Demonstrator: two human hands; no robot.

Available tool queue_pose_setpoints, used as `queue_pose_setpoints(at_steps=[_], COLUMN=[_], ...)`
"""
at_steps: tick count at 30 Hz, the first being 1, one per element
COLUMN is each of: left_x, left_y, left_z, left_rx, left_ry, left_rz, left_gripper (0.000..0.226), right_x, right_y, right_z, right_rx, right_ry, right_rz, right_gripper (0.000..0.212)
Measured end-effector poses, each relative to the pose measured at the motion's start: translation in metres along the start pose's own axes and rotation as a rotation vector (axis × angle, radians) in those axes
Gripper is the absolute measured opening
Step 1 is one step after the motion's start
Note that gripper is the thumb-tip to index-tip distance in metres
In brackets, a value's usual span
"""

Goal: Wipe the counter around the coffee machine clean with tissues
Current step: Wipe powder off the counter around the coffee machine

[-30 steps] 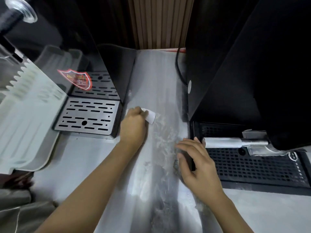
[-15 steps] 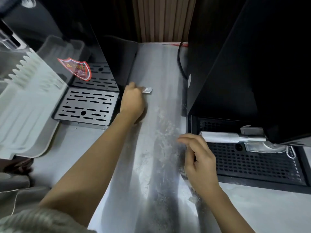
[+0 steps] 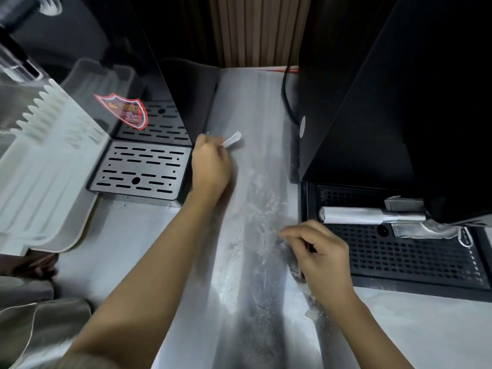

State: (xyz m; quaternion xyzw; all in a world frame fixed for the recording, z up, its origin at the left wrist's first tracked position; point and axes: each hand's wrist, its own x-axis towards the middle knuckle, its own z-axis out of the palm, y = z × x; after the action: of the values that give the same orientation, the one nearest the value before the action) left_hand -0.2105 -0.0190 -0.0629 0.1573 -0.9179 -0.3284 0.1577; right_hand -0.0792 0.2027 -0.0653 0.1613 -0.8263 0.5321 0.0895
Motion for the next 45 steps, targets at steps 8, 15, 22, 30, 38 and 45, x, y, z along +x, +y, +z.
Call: queue_pose_setpoints(at_steps=[8, 15, 22, 30, 38, 45], left_x=[-0.033, -0.078, 0.062, 0.075, -0.010, -0.004], left_y=[0.011, 0.009, 0.027, 0.012, 0.011, 0.005], left_z=[0.033, -0.008, 0.011, 0.026, -0.006, -0.049], left_rx=[-0.087, -0.179, 0.325, 0.851, 0.805, 0.272], left_ry=[-0.175, -0.421, -0.152, -0.278, -0.288, -0.098], left_rz=[0.189, 0.206, 0.162, 0.208, 0.201, 0.013], left_gripper=[0.022, 0.034, 0.030, 0.033, 0.032, 0.024], right_x=[0.001, 0.002, 0.002, 0.001, 0.001, 0.000], right_y=[-0.009, -0.011, -0.011, -0.010, -0.011, -0.009], right_z=[0.004, 0.003, 0.005, 0.003, 0.001, 0.001], right_rx=[-0.081, -0.035, -0.033, -0.022, -0.007, 0.003], right_ry=[0.012, 0.030, 0.024, 0.003, -0.014, -0.011], right_rz=[0.038, 0.040, 0.017, 0.001, 0.027, 0.045], right_gripper=[0.014, 0.010, 0.019, 0.016, 0.013, 0.016])
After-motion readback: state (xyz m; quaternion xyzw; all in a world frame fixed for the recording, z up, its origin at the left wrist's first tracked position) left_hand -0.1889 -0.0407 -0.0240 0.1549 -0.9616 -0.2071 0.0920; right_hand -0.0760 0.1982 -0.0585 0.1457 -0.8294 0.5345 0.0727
